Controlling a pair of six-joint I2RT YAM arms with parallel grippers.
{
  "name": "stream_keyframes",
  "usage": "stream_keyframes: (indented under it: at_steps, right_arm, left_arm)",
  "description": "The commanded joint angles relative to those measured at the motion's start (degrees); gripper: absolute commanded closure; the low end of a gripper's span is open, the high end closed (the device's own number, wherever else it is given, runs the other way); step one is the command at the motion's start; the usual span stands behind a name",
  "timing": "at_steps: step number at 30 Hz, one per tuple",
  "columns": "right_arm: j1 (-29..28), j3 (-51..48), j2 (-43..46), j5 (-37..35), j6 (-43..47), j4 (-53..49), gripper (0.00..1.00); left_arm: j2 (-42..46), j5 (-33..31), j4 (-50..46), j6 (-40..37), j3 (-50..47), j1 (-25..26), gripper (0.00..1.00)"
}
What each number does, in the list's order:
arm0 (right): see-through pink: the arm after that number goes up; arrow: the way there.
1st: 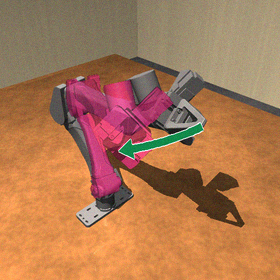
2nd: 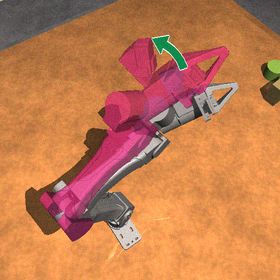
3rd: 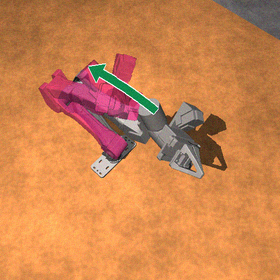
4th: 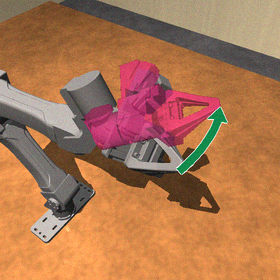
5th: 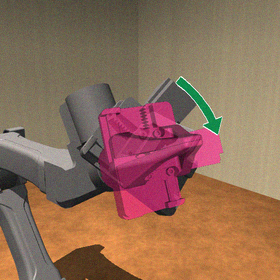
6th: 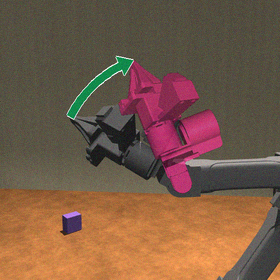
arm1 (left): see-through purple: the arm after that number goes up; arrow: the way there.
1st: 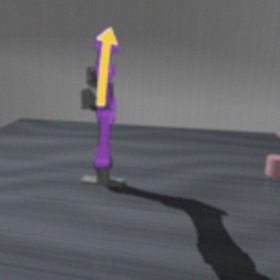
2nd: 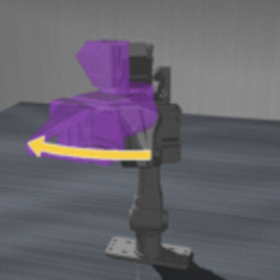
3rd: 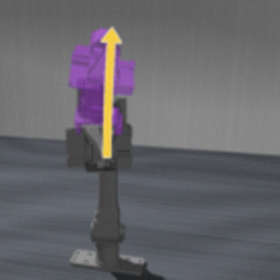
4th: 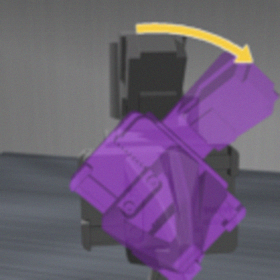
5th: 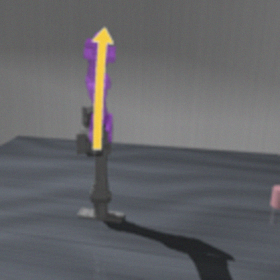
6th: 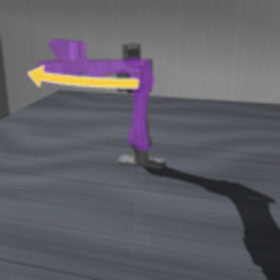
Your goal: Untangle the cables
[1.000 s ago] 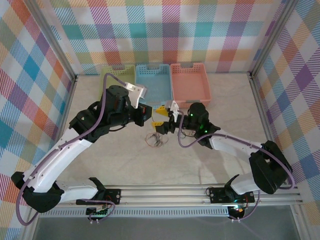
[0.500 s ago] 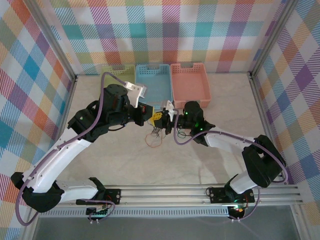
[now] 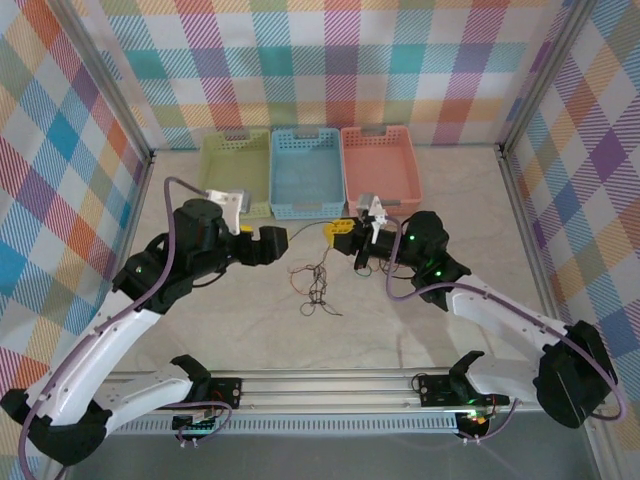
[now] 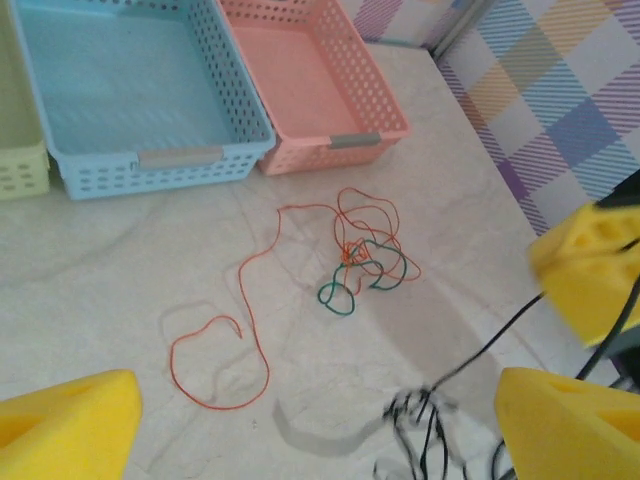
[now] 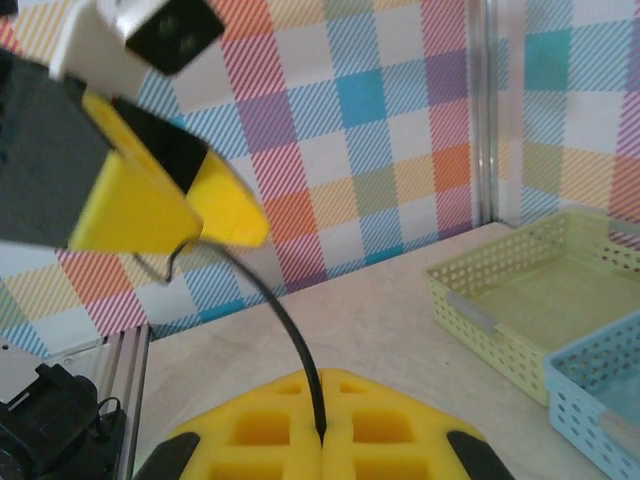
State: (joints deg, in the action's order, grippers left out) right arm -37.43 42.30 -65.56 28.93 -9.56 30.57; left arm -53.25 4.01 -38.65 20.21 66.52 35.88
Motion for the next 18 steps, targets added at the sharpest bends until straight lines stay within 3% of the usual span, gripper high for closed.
stream_keyframes:
  at_steps: [1,5,8,18]
  right_arm:
    - [0.68,-0.79,2.84,-0.99,-2.76,-4.00,1.00]
    - [1.46,-1.46,4.11,-1.43,-3.78,-5.14,1.00]
    - [1.98,-1.79,4.02,-0.66,-4.85,-4.56,1.00]
    - [2.62,-2.77,3.56,3.01,-5.55,-2.39,1.00]
  left_arm:
    - [1.99,10.61,6.77,0.29,-5.68,-0.19,0.09]
    - [4.16,19.03,15.20,1.53,-13.80,-0.19,0.10]
    - [3.32,21.81,21.52,2.52,-17.92,-0.13,0.11]
    - [-4.75,17.26,26.71,7.95,-18.36,0.68,0.15]
